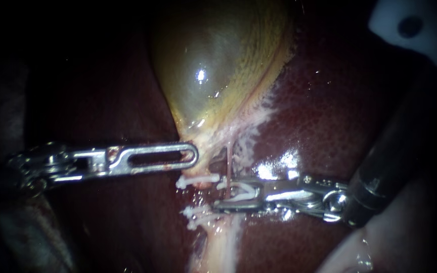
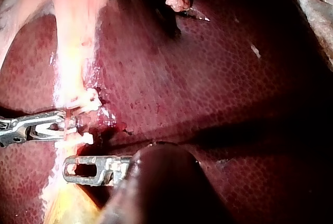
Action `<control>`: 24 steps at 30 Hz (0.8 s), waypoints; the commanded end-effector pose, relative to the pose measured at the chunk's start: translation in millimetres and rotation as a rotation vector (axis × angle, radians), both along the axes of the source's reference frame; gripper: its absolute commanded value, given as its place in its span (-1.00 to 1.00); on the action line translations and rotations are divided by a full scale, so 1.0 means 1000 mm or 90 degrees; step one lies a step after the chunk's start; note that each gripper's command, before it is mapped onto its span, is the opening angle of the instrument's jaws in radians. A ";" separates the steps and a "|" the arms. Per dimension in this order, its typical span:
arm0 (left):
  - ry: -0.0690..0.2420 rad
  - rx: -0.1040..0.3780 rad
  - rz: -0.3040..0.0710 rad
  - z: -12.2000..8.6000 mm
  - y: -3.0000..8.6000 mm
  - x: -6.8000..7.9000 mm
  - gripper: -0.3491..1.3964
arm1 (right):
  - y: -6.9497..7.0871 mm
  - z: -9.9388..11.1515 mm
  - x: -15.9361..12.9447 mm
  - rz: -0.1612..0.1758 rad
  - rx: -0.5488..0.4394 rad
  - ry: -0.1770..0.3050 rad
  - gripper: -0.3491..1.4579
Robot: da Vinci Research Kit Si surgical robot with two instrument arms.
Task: Clipping first clip right tube
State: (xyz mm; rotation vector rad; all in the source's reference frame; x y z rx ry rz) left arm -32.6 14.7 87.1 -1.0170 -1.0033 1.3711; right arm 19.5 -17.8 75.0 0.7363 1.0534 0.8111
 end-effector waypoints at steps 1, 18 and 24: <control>0.000 0.000 0.000 0.0000 0.0000 0.0000 -1.00 | 0.0000 0.0000 0.0000 0.000 -0.001 0.000 -0.17; 0.000 0.000 0.000 0.0000 0.0000 0.0000 -1.00 | -0.0006 -0.0003 0.0005 0.000 0.024 0.002 -0.48; 0.000 0.000 0.000 0.0000 0.0000 0.0000 -1.00 | -0.0012 0.0001 0.0002 -0.005 0.029 -0.005 -0.55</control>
